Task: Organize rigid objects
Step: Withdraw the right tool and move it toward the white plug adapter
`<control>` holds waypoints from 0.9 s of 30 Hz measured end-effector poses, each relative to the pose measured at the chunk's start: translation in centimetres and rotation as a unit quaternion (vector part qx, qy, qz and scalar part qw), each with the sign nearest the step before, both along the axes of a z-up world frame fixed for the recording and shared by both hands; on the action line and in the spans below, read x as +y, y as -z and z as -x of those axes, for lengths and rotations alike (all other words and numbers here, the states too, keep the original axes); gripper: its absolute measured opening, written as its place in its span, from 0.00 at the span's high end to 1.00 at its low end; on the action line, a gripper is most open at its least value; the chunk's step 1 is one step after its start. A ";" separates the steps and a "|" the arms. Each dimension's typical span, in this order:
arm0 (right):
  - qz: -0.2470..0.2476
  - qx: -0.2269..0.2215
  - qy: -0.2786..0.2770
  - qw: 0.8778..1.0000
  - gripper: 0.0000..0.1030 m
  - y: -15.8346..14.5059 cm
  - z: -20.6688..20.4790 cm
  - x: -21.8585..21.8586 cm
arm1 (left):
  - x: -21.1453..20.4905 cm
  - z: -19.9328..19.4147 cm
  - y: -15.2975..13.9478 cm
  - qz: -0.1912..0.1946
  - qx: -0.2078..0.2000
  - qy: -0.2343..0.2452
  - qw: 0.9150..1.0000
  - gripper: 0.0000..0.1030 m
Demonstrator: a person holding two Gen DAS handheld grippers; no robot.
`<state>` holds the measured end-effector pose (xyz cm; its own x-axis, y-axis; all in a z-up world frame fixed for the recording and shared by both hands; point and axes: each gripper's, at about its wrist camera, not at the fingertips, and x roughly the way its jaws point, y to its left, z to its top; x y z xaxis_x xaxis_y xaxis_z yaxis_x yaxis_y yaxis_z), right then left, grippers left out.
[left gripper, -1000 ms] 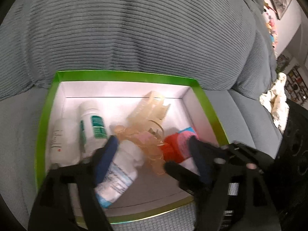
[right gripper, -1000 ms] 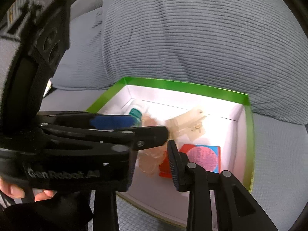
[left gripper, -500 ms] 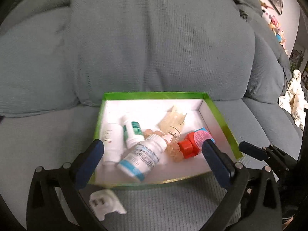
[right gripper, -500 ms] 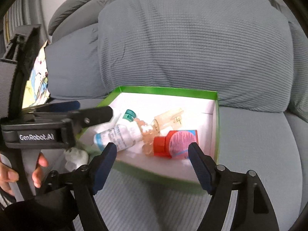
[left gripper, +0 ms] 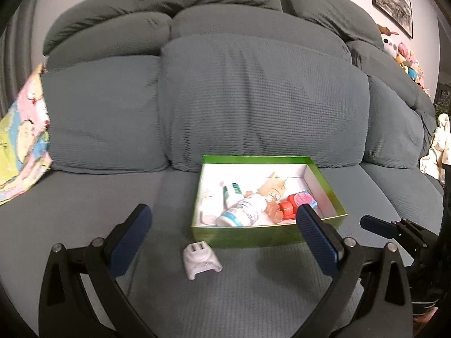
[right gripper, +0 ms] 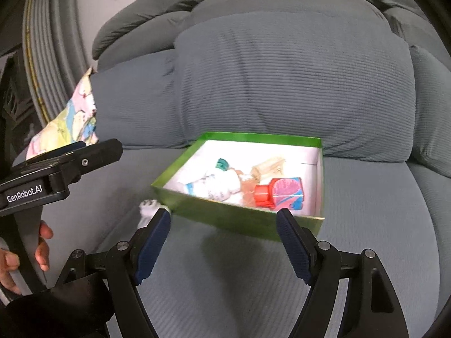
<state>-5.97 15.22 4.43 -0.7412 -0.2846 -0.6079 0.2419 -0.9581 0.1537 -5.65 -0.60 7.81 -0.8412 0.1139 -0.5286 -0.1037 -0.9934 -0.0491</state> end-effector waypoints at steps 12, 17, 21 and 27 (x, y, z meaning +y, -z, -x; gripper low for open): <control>-0.003 0.023 -0.046 0.999 0.24 -1.7 -4.4 -3.5 | -1.6 -4.5 -0.4 0.029 0.017 -0.029 0.999 0.01; -0.008 0.005 -0.051 0.999 0.24 -0.9 -4.6 -4.8 | -2.3 -4.8 0.7 0.034 0.003 -0.037 0.999 0.01; -0.013 -0.011 -0.055 0.998 0.24 -0.1 -4.6 -5.6 | -2.7 -4.5 1.8 0.031 -0.012 -0.039 0.999 0.01; -0.020 -0.031 -0.061 0.997 0.24 1.2 -4.1 -6.4 | -3.1 -3.9 3.6 0.032 -0.033 -0.036 0.998 0.01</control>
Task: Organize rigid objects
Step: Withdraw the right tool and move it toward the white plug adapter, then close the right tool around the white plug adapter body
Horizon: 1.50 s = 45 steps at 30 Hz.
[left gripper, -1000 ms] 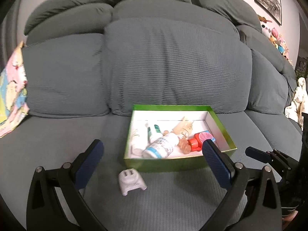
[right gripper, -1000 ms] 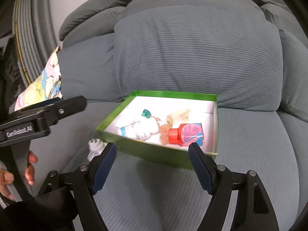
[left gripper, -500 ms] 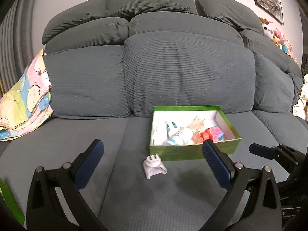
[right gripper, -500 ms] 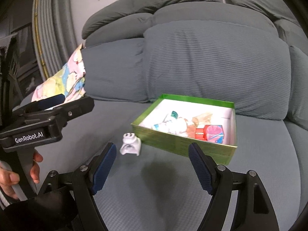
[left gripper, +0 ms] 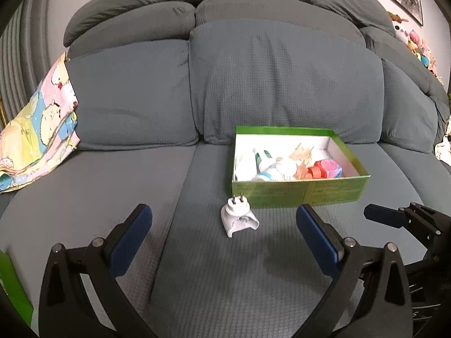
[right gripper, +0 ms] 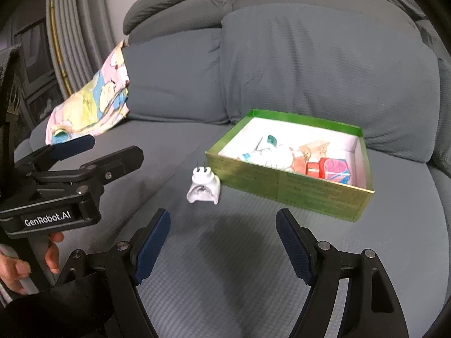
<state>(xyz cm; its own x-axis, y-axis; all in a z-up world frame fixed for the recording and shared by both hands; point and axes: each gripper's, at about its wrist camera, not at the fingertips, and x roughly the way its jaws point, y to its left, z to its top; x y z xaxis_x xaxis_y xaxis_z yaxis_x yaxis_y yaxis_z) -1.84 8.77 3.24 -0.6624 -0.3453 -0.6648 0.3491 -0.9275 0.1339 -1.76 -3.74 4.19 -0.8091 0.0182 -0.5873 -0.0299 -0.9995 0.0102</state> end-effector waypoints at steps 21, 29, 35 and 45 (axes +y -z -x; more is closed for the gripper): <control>-0.020 -0.061 -0.011 0.998 0.24 4.7 3.8 -2.9 | -4.2 4.3 5.2 -0.064 -0.086 -0.004 0.994 0.01; -0.013 -0.085 -0.018 0.996 0.24 6.7 4.9 -3.5 | -6.9 6.2 7.5 -0.118 -0.133 -0.001 0.984 0.01; -0.010 -0.096 -0.033 0.995 0.24 8.0 5.7 -4.5 | -6.9 7.3 9.3 -0.178 -0.165 0.037 0.969 0.01; 0.009 -0.112 -0.054 0.992 0.24 9.8 8.6 -5.5 | -5.4 9.5 9.5 -0.171 -0.152 0.060 0.972 0.01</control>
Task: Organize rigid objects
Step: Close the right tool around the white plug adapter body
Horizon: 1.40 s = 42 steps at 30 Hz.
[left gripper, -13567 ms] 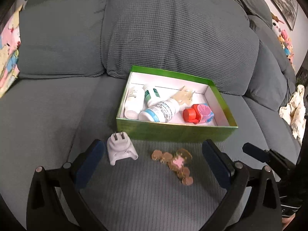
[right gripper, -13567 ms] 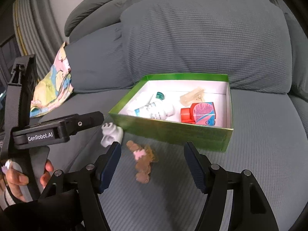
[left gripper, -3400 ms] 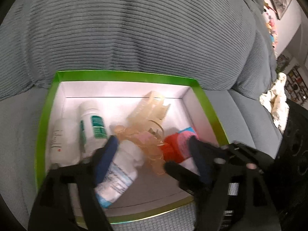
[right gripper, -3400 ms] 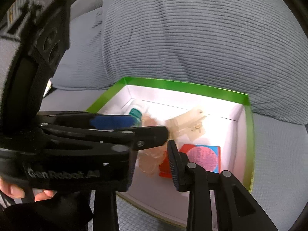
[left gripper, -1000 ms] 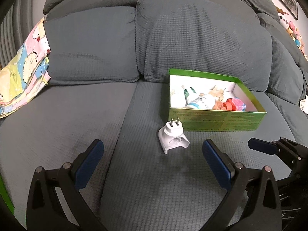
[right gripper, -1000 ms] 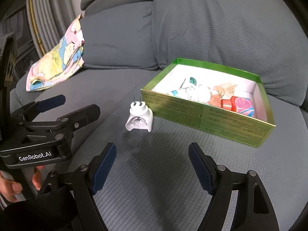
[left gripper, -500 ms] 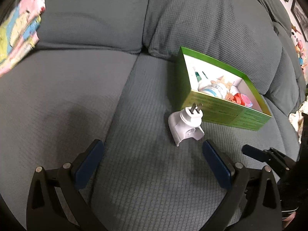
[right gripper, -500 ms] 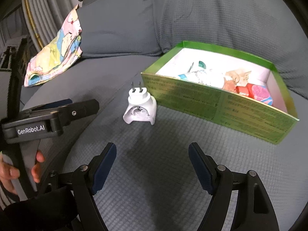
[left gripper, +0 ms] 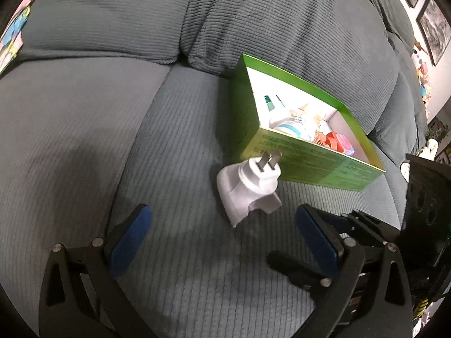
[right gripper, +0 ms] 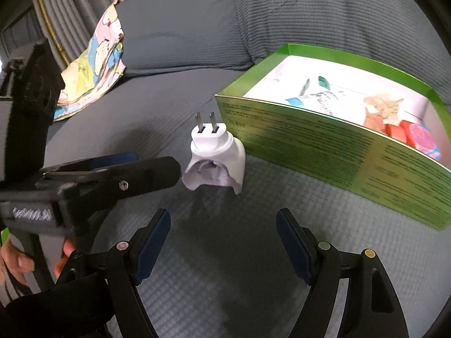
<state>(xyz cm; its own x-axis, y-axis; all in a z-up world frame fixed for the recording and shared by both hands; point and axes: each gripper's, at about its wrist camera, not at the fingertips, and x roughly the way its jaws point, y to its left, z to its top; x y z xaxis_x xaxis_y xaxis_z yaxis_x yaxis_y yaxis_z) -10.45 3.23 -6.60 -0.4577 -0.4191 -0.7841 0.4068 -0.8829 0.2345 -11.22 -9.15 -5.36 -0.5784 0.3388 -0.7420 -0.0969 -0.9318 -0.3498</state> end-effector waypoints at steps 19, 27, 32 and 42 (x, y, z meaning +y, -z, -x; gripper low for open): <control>0.019 0.007 -0.038 0.999 0.24 1.6 3.8 -1.6 | 1.3 2.4 1.5 0.036 -0.003 0.046 0.998 0.08; 0.032 0.007 -0.048 0.998 0.24 1.5 4.6 -1.8 | 1.3 2.9 1.4 0.037 0.002 0.053 0.998 0.10; 0.035 0.009 -0.063 0.997 0.25 1.5 4.6 -2.2 | 1.7 3.3 1.7 0.028 -0.003 0.069 0.997 0.20; 0.025 0.005 -0.069 0.997 0.39 1.7 5.0 -2.9 | 1.9 3.5 2.4 0.000 -0.009 0.095 0.995 0.43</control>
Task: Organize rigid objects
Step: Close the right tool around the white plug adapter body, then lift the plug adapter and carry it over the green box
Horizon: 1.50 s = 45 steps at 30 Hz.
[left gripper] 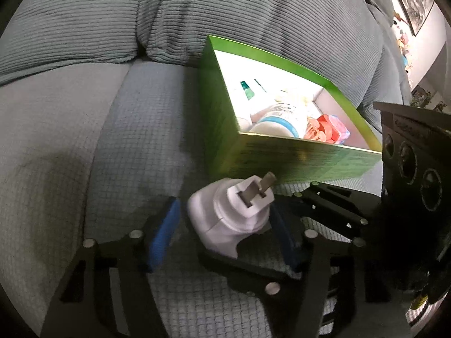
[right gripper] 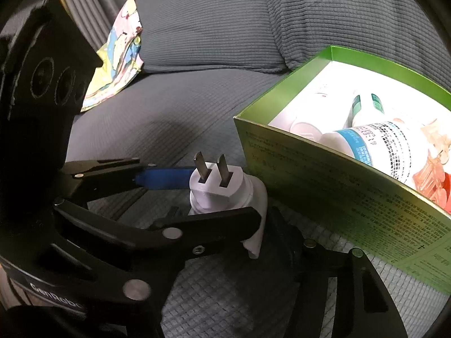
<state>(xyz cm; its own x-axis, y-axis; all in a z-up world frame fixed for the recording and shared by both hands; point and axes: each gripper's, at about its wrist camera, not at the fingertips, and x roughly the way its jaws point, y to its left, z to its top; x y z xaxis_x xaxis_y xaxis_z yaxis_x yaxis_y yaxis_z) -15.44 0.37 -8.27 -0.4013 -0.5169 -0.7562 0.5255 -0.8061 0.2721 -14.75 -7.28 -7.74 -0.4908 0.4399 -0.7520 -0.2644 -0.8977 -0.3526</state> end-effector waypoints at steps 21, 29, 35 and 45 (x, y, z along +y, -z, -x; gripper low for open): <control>-0.009 0.040 0.017 0.999 0.39 -2.8 -3.2 1.1 | 2.6 -4.0 -3.1 0.008 0.045 0.021 0.999 0.44; -0.011 0.074 0.033 0.997 0.39 -5.8 -6.2 3.5 | 5.7 -6.5 -6.4 0.022 0.080 0.045 0.996 0.44; -0.003 0.104 0.045 0.994 0.39 -8.1 -8.1 5.5 | 7.6 -7.9 -8.8 0.032 0.106 0.057 0.992 0.44; 0.014 0.143 0.071 0.987 0.39 -11.9 -9.0 8.8 | 11.0 -7.3 -12.9 0.045 0.147 0.078 0.985 0.44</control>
